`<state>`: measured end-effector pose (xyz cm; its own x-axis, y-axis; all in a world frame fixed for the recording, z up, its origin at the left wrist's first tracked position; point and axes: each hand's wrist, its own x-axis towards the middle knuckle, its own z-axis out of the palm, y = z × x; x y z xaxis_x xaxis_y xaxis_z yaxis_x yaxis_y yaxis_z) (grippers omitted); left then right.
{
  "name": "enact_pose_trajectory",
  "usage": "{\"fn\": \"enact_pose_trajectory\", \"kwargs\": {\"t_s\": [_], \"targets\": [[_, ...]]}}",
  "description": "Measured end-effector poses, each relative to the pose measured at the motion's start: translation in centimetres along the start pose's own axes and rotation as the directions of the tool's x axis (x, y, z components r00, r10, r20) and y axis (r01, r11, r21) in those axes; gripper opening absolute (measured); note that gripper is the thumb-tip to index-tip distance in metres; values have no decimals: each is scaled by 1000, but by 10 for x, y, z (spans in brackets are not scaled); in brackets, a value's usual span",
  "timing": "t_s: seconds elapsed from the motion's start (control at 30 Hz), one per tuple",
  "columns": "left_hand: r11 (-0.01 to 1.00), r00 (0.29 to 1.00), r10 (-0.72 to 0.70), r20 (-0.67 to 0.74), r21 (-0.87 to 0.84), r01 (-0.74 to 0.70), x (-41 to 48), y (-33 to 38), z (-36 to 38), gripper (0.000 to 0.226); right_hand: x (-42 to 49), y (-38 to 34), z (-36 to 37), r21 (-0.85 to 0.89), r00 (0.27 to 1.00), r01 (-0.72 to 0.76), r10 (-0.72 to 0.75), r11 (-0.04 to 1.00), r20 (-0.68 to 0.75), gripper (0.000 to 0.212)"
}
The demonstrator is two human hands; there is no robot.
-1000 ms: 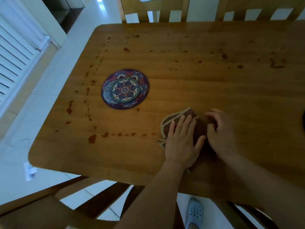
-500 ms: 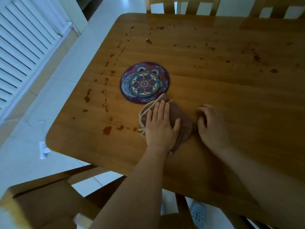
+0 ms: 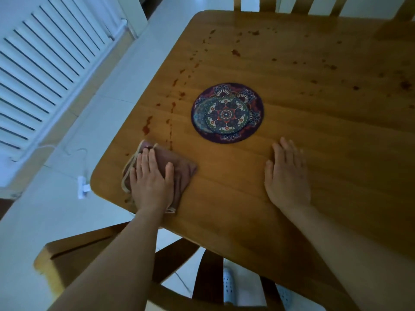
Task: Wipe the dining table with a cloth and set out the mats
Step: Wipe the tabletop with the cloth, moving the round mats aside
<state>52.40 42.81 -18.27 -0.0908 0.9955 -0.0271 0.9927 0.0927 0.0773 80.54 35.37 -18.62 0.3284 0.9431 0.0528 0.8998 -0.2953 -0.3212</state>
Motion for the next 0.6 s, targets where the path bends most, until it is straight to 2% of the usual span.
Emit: {"fn": "enact_pose_trajectory", "kwargs": {"t_s": [0.3, 0.6], "targets": [[997, 998, -66, 3, -35, 66, 60, -16, -1, 69, 0, -4, -1, -70, 1000, 20, -19, 997, 14, 49], [992, 995, -94, 14, -81, 95, 27, 5, -1, 72, -2, -12, 1, -127, 999, -21, 24, 992, 21, 50]]}}
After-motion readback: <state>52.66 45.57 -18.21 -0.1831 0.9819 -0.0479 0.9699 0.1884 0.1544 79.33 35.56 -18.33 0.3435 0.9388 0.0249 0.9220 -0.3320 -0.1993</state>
